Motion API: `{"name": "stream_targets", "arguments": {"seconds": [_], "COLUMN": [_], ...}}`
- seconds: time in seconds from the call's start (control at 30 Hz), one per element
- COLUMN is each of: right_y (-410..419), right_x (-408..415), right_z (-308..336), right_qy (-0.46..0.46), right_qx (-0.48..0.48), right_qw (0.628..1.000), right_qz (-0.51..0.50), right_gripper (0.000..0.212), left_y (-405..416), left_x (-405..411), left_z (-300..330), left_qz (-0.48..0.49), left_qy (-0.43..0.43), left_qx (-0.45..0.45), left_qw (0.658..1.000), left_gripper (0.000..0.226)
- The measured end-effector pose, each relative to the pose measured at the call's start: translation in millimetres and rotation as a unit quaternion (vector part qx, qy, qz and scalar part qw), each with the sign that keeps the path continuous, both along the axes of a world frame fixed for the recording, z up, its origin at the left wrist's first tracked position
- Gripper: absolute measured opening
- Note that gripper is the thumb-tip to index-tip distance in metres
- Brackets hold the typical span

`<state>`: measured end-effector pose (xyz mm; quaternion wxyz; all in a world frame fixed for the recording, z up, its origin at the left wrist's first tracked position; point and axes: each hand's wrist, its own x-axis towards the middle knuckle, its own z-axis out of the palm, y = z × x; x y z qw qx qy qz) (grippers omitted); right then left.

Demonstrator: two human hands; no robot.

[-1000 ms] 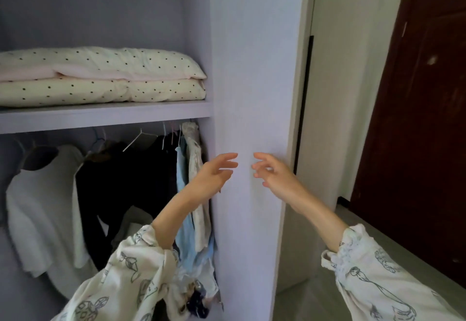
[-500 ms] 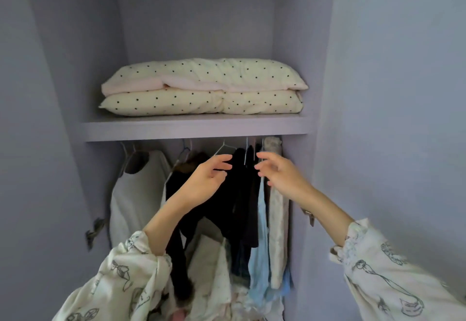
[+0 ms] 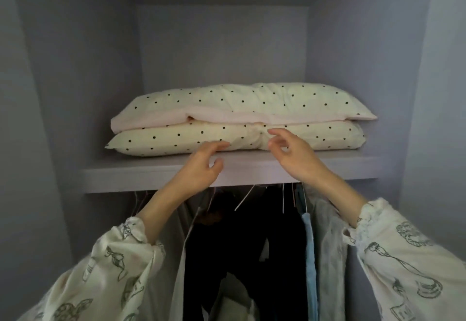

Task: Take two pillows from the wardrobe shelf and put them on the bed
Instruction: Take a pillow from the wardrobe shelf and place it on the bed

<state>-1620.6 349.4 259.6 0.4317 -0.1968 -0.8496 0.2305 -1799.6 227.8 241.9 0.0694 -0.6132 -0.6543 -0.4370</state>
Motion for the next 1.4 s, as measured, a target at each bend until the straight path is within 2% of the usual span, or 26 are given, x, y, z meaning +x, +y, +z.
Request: {"name": "stream_targets", "arguments": {"seconds": [0.2, 0.33, 0.4, 0.5, 0.57, 0.67, 0.77, 0.9, 1.0, 1.1, 1.17, 1.3, 1.4], "right_y": [69.4, 113.6, 134.7, 160.5, 169.6, 182.4, 193.1, 200.1, 201.4, 200.4, 200.3, 196.1, 193.3], "right_x": [-35.4, -56.8, -67.6, -84.9, -95.6, -109.6, -117.0, -125.2, -130.7, -133.6, -134.5, -128.4, -128.6], "right_z": [32.8, 60.4, 74.3, 90.9, 95.0, 98.1, 108.1, 112.8, 113.2, 116.1, 114.1, 104.6, 104.0], "right_qy": [-0.015, -0.032, -0.061, -0.123, -0.165, -0.195, -0.173, -0.129, -0.106, -0.081, -0.085, -0.113, -0.157], "right_qx": [0.126, 0.253, 0.309, 0.329, 0.342, 0.378, 0.399, 0.443, 0.481, 0.481, 0.473, 0.416, 0.414], "right_qw": [0.991, 0.963, 0.943, 0.93, 0.918, 0.894, 0.886, 0.862, 0.837, 0.838, 0.844, 0.884, 0.873], "right_qz": [-0.047, -0.087, -0.104, -0.11, -0.118, -0.138, -0.162, -0.211, -0.238, -0.246, -0.237, -0.181, -0.207], "right_gripper": [0.039, 0.045, 0.055, 0.082, 0.098, 0.107, 0.104, 0.081, 0.062, 0.054, 0.059, 0.095, 0.107], "left_y": [62.6, 104.6, 127.4, 157.2, 169.3, 178.4, 181.7, 187.0, 181.5, 176.3, 179.7, 189.6, 193.2], "left_x": [-27.3, -41.8, -50.7, -64.9, -73.5, -87.2, -96.6, -101.8, -107.7, -112.6, -114.1, -111.7, -110.8], "left_z": [36.6, 63.3, 77.7, 96.2, 102.5, 108.2, 118.6, 123.9, 126.6, 129.8, 129.4, 127.6, 126.9], "left_qz": [0.088, 0.171, 0.21, 0.24, 0.267, 0.282, 0.294, 0.296, 0.254, 0.262, 0.286, 0.336, 0.35], "left_qy": [0.174, 0.247, 0.254, 0.237, 0.269, 0.312, 0.328, 0.374, 0.376, 0.359, 0.366, 0.376, 0.38], "left_qx": [0.052, 0.072, 0.067, 0.019, -0.019, -0.025, 0.002, 0.039, 0.007, -0.011, 0.001, 0.05, 0.063], "left_qw": [0.979, 0.951, 0.942, 0.941, 0.925, 0.907, 0.898, 0.878, 0.891, 0.896, 0.886, 0.862, 0.854], "left_gripper": [0.038, 0.046, 0.056, 0.08, 0.096, 0.108, 0.099, 0.087, 0.099, 0.107, 0.099, 0.06, 0.046]}}
